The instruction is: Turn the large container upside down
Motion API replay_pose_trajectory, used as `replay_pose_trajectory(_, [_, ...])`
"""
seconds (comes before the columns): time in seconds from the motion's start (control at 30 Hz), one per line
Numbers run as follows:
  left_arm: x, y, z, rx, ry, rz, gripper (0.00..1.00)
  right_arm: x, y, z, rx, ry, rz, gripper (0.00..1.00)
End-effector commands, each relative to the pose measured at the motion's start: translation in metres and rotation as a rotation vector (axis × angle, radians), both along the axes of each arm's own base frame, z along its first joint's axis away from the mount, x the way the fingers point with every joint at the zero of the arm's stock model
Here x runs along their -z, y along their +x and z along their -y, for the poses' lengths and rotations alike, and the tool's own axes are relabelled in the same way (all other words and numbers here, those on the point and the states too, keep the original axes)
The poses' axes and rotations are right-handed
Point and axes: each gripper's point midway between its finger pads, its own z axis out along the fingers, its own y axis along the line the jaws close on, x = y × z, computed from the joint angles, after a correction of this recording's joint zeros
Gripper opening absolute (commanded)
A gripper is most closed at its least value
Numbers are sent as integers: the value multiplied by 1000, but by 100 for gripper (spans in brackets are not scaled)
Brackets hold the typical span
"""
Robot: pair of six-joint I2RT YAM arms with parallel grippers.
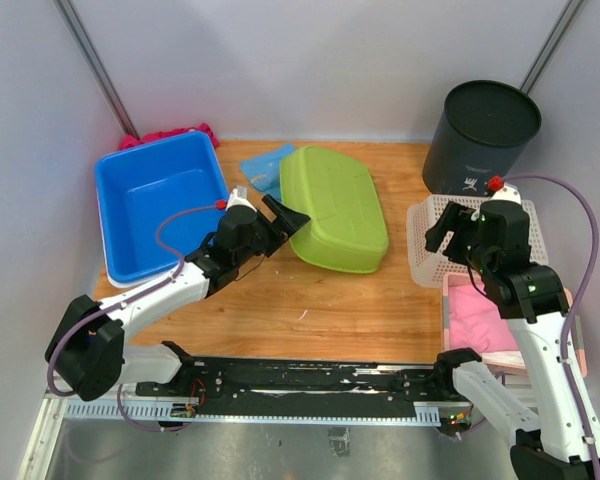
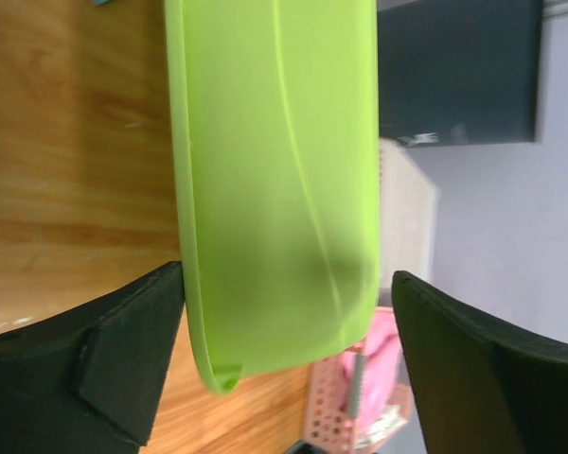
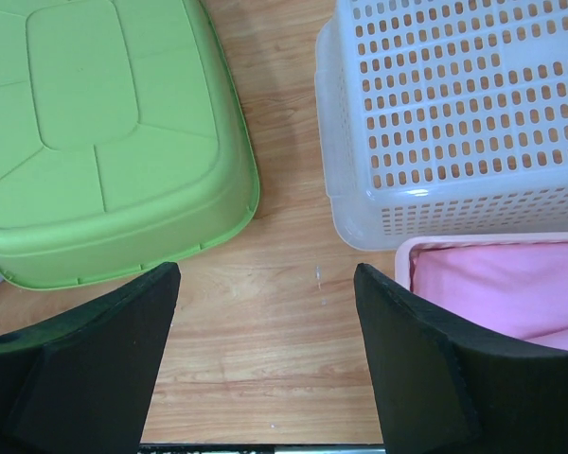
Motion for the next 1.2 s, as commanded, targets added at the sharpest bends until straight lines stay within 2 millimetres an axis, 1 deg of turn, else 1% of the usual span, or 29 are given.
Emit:
replay_pose_trajectory(0.0, [3, 8, 3, 51, 154, 24, 99, 3, 4, -7, -12, 28, 5, 76])
replay_pose_trajectory(0.07, [6, 10, 8, 93, 204, 23, 99, 7, 4, -7, -12, 27, -3, 76])
replay_pose_trajectory(0.33, [12, 21, 43, 300, 292, 78, 99, 10, -1, -4, -13, 16, -5, 76])
replay_pose_trajectory(0.43, [20, 28, 50, 353, 356, 62, 99, 10, -4, -2, -9, 5, -6, 76])
replay_pose_trajectory(0.5, [20, 36, 47, 329, 400, 51, 99, 11, -6, 0, -9, -3, -10, 76])
replay_pose_trajectory(0.6, [25, 48, 27, 234, 441, -7, 99, 13, -9, 2, -9, -16, -19, 76])
replay_pose_trajectory(0.67, [35, 57, 12, 192, 454, -68, 99, 16, -11, 3, -11, -24, -26, 77])
replay_pose_trajectory(0.7, [38, 61, 6, 182, 455, -85, 99, 16, -12, 3, -13, -26, -29, 77])
replay_pose_trajectory(0.73, [44, 64, 2, 181, 458, -109, 99, 17, -12, 3, -14, -26, -31, 77])
replay_pose_trajectory(0.77, [48, 69, -1, 188, 459, -118, 99, 18, -13, 2, -17, -25, -34, 77])
replay_pose_trajectory(0.87, [63, 75, 2, 220, 489, -158, 99, 19, -14, 2, -20, -24, -38, 77])
replay_pose_trajectory(0.93, [71, 77, 10, 264, 489, -176, 99, 17, -15, 2, -24, -23, -35, 76])
replay_pose_trajectory(1.0, [81, 75, 24, 335, 454, -198, 99, 15, -16, 2, -23, -23, -31, 77])
replay_pose_trajectory(1.07, [90, 78, 39, 388, 419, -209, 98, 14, -18, 3, -20, -26, -31, 77])
replay_pose_trajectory(1.13, [94, 85, 54, 430, 393, -206, 97, 13, -20, 4, -20, -26, -30, 77])
replay_pose_trajectory(1.17, [93, 90, 61, 441, 387, -193, 97, 13, -21, 4, -20, -26, -32, 77])
